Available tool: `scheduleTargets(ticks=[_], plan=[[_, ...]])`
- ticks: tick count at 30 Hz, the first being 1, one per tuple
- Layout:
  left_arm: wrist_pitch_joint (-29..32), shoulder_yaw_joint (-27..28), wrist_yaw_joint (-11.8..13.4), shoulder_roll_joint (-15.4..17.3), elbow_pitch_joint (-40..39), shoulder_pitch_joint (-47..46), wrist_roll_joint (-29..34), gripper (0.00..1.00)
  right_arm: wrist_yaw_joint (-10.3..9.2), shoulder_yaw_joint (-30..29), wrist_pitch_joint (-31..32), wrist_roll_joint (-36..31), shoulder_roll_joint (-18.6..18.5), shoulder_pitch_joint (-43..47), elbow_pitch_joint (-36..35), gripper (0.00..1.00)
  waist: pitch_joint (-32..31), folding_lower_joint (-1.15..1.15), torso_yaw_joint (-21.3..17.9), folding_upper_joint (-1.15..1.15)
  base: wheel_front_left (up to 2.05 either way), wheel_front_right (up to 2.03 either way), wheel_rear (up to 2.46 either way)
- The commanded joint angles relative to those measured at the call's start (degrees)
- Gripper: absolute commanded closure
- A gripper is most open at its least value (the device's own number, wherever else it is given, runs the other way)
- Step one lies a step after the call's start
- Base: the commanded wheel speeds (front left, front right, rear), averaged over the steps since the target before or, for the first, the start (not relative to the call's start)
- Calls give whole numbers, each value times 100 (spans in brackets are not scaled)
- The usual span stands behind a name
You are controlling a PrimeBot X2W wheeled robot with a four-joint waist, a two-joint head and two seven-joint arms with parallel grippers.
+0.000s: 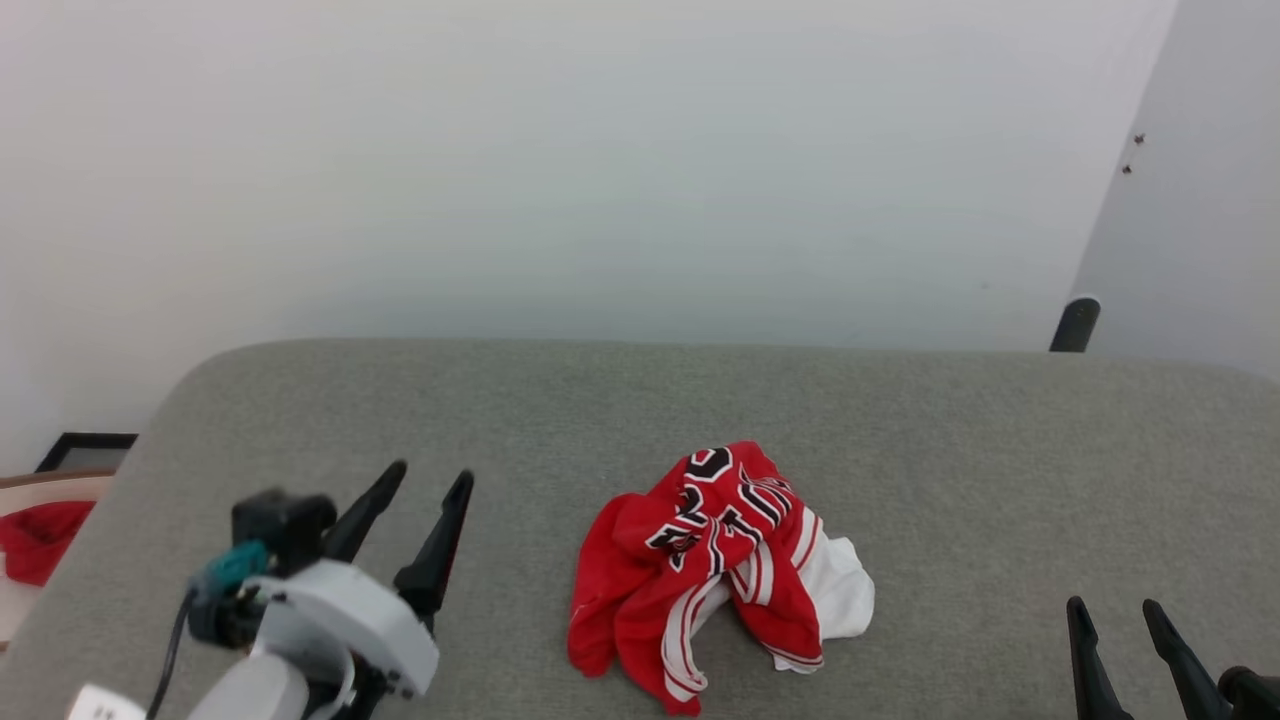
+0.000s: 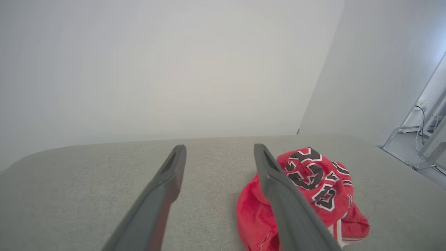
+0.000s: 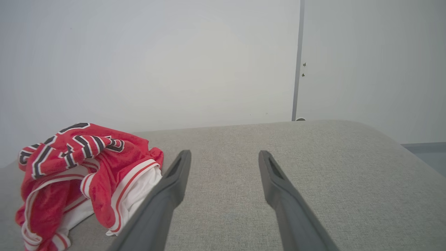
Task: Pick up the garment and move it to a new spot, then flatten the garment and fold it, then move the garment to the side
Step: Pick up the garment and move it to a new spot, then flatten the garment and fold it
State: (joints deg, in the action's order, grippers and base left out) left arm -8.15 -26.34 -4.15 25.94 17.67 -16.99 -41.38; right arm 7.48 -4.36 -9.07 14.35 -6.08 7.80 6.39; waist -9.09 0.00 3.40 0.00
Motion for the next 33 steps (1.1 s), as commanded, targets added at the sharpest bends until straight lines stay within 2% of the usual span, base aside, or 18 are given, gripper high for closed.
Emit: scheduleTargets(ticks=[1, 8, 15, 24, 33], plan=[[-132, 24, 70, 26, 39, 167, 65, 0, 2, -7, -38, 25, -16, 104, 7, 0, -78, 0, 90, 0, 0, 0, 0], [-610, 267, 271, 38, 16, 705, 169, 0, 2, -56, -156, -19, -37, 143, 46, 0, -123, 0, 184, 0, 0, 0, 0], [-700, 682, 411, 25, -136, 1111, 252, 0, 2, -216, -267, -98, -16, 261, 128, 0, -138, 0, 204, 0, 0, 0, 0], [-698, 1280, 388, -170, -439, 1421, 554, 0, 2, -367, -304, -156, 49, 340, 104, 0, -125, 0, 116, 0, 0, 0, 0], [-699, 1584, 267, -400, -501, 1561, 851, 0, 2, -378, -267, -175, 55, 323, 70, 0, -85, 0, 57, 0, 0, 0, 0]])
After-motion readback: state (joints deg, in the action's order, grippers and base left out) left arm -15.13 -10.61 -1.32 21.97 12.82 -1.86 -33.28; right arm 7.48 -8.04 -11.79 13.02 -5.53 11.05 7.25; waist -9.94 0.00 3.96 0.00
